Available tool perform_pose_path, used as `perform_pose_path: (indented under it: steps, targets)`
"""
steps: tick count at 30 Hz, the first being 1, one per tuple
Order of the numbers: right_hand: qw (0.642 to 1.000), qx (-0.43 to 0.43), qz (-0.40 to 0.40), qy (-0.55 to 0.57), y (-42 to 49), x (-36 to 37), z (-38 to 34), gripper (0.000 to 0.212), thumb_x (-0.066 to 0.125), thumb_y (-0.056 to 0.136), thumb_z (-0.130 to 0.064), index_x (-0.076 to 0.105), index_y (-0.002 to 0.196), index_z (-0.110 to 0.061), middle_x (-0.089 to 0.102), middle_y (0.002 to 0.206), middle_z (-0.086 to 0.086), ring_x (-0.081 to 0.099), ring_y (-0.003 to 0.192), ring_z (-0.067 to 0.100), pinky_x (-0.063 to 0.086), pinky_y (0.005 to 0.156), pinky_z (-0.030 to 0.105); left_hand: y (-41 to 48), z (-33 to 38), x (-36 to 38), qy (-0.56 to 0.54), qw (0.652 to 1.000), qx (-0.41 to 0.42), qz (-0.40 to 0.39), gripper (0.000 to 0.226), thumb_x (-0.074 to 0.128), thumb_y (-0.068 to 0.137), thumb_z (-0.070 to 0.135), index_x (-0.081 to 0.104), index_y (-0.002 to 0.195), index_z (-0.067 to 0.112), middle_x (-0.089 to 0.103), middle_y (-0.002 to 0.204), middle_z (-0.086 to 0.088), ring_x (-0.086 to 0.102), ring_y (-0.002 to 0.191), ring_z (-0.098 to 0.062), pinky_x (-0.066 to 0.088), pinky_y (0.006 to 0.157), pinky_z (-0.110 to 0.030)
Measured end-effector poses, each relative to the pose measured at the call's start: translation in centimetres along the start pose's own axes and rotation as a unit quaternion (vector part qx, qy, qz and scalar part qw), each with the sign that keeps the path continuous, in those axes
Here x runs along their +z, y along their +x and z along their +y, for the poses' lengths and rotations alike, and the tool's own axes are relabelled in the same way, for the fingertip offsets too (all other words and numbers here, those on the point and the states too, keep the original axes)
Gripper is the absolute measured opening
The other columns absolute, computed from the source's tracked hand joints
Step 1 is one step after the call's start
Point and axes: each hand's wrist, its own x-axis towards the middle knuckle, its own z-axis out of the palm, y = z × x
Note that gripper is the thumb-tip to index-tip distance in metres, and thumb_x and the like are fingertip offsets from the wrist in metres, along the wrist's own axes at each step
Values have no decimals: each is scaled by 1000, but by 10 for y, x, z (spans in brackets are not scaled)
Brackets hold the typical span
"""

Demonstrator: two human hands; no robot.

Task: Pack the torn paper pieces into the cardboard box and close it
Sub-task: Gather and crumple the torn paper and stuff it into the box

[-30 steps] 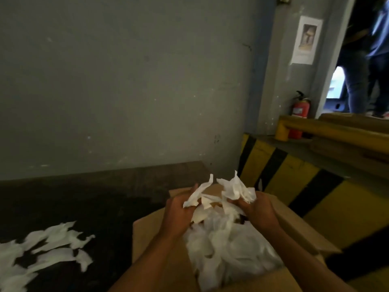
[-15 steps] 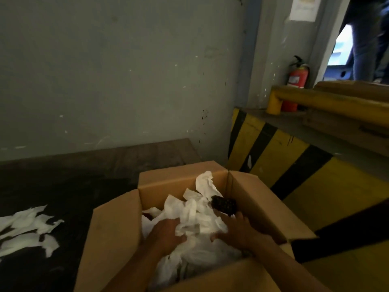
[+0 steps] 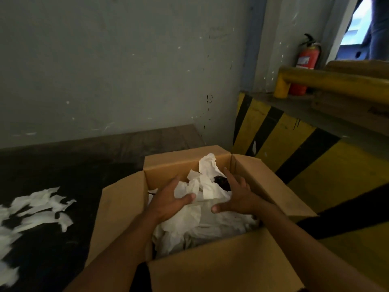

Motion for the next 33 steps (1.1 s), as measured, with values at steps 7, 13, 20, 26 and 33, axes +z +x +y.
perform_pose_path:
  steps: [7,13,20,26,33]
  targets:
    - [990,-64,103,71,-11,-10,-45,111,49,60,-84,-6,148,-44,-7,161,-5,-2,148,27,14,115,60,-14,3,-24,-39,984,79,155,72,51,87,61,27,148,33,31,154,5,32,138,-18,31,112,-42]
    - [978,-131,117,111,-12,34,-118,88,53,78,-71,7,148,-45,8,161,-3,11,146,25,24,112,49,-54,-41,-69,28,974,75,212,68,46,90,58,26,149,29,29,154,4,26,141,-13,24,116,-40]
    - [966,-226,50,113,-31,118,-243,80,51,83,-65,8,148,-48,13,160,-1,12,146,22,24,114,50,-146,-149,-152,40,950,17,308,69,47,90,58,28,149,28,28,156,1,20,143,-12,21,115,-36]
    - [955,-269,3,125,-64,223,-363,78,54,82,-65,13,147,-51,17,158,3,19,145,20,25,116,43,-259,-256,-224,63,922,-28,380,63,56,90,48,39,144,21,39,150,-3,30,139,-15,23,112,-27]
    - [942,-295,-66,144,-113,350,-469,76,58,84,-59,18,148,-46,18,159,-3,14,146,16,21,118,43,-376,-371,-293,116,913,-119,372,66,48,90,55,33,146,23,35,152,-2,28,141,-17,26,115,-36]
